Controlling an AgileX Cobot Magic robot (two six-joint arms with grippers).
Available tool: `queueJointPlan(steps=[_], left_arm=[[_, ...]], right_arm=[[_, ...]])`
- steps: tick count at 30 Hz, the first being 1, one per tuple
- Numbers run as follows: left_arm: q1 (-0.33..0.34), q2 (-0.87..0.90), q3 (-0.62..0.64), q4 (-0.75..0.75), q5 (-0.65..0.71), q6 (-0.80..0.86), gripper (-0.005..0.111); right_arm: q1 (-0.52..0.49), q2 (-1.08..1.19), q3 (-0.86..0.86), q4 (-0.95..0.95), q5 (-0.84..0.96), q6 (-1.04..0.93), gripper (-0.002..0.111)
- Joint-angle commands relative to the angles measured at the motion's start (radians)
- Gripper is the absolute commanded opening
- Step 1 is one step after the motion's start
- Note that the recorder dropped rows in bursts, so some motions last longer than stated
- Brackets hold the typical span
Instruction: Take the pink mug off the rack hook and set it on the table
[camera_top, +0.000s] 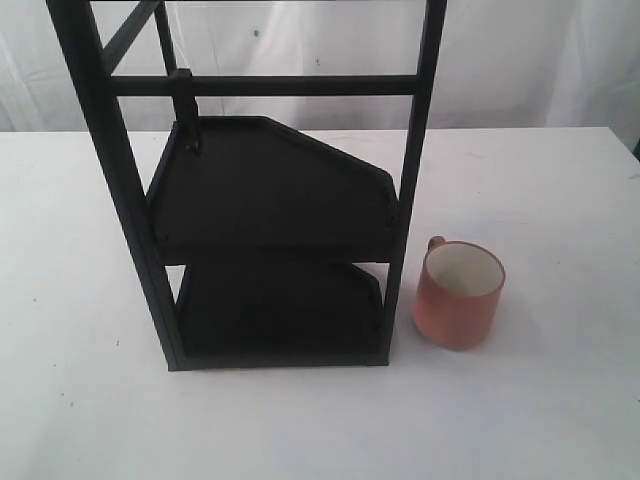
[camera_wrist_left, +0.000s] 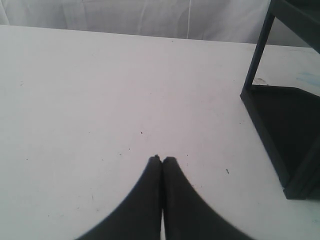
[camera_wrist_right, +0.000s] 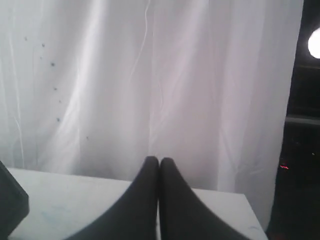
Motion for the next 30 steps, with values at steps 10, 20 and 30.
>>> queueJointPlan(steps=[10, 20, 30], left_arm=[[-0.005, 0.008, 0.004, -0.008, -0.003, -0.001, 0.000], [-0.005, 0.006, 0.004, -0.008, 0.002, -0.001, 0.000], [-0.005, 0.006, 0.004, -0.008, -0.003, -0.001, 0.000]], right_arm=[[0.011, -0.193, 0.041, 0.026, 0.054, 0.026, 0.000], [-0.146, -0.193, 0.153, 0.024, -0.348, 0.067, 0.000], [-0.295, -0.193, 0.396, 0.151, -0.773, -0.011, 0.000]])
